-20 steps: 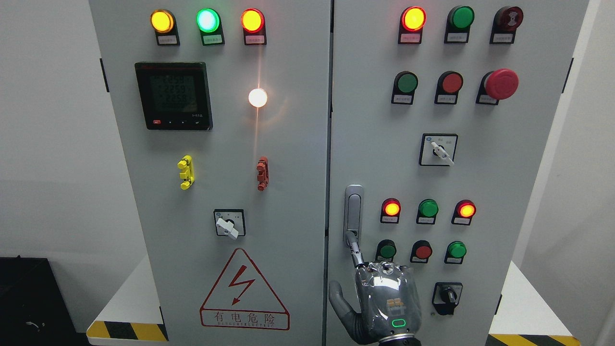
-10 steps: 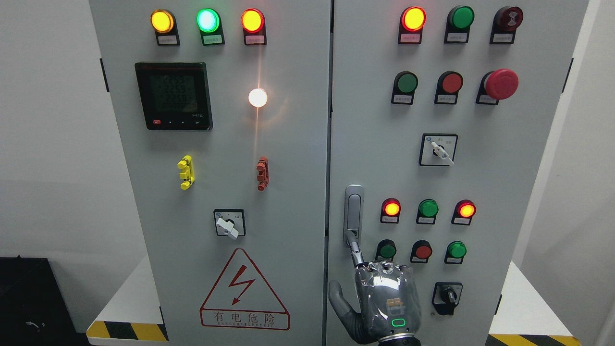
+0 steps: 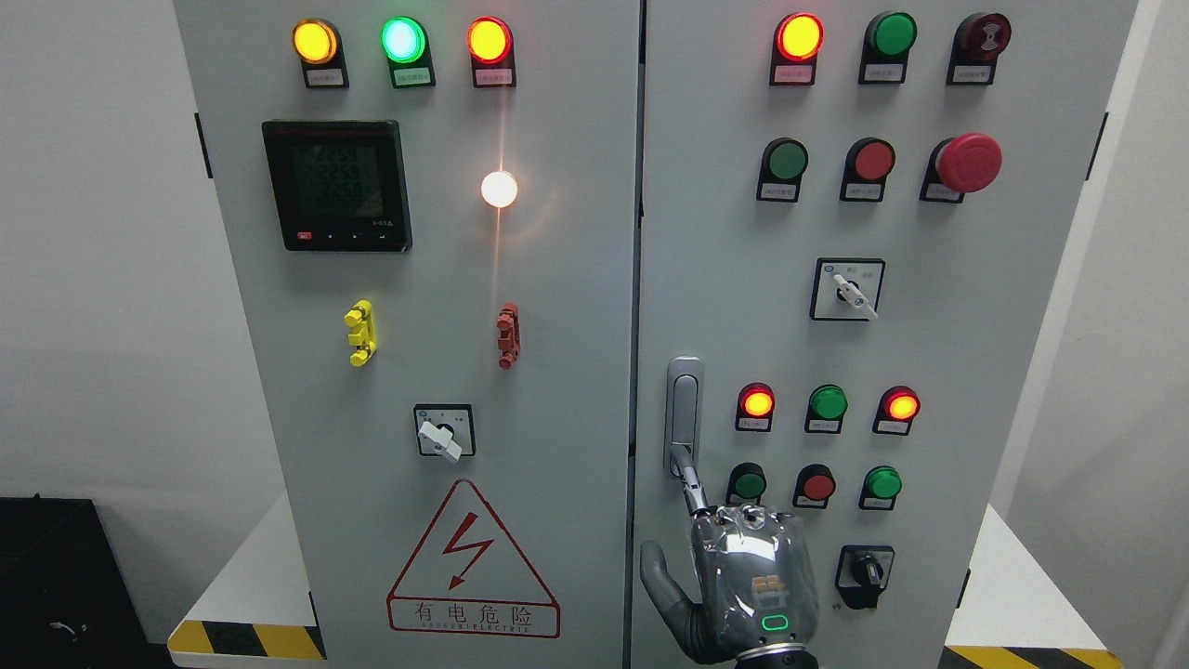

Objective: Release door handle

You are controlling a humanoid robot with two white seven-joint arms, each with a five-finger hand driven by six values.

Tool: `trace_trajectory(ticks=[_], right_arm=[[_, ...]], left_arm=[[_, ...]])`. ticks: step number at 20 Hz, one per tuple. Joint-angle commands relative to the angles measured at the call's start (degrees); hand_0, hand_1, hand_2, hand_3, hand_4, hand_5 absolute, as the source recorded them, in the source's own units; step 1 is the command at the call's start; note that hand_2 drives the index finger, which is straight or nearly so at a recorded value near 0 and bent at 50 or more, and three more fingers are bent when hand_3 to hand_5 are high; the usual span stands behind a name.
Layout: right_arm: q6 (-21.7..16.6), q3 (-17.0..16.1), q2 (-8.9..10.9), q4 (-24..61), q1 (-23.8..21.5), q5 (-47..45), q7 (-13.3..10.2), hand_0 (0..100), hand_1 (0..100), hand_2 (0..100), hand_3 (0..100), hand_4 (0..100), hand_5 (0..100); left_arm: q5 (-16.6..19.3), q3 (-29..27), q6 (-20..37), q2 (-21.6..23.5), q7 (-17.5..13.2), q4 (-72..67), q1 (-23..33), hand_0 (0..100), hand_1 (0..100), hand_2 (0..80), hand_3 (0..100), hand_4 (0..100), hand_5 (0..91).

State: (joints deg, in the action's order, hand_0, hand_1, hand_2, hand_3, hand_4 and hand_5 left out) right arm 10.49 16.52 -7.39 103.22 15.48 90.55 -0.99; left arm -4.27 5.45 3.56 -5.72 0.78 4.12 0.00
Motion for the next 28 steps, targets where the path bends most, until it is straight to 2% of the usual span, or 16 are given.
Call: trace_trajectory(ticks=[1, 28], right_arm=[[0.15, -1.05, 0.01, -0.21, -0.1, -0.02, 0.12, 52, 28, 5, 100, 97, 98], [0.06, -0.61, -0.17, -1.0, -0.8, -0.02, 0.2, 53, 27, 7, 100, 98, 99]], left_arm=[[-0.04, 0.0, 0.05, 0.0, 0.01, 0.01, 0.97, 12, 56, 0.0, 0, 0, 0.0], [0.05, 0.0, 0.05, 0.0, 0.01, 0.01, 0.97, 12, 56, 0.0, 0, 0, 0.0]])
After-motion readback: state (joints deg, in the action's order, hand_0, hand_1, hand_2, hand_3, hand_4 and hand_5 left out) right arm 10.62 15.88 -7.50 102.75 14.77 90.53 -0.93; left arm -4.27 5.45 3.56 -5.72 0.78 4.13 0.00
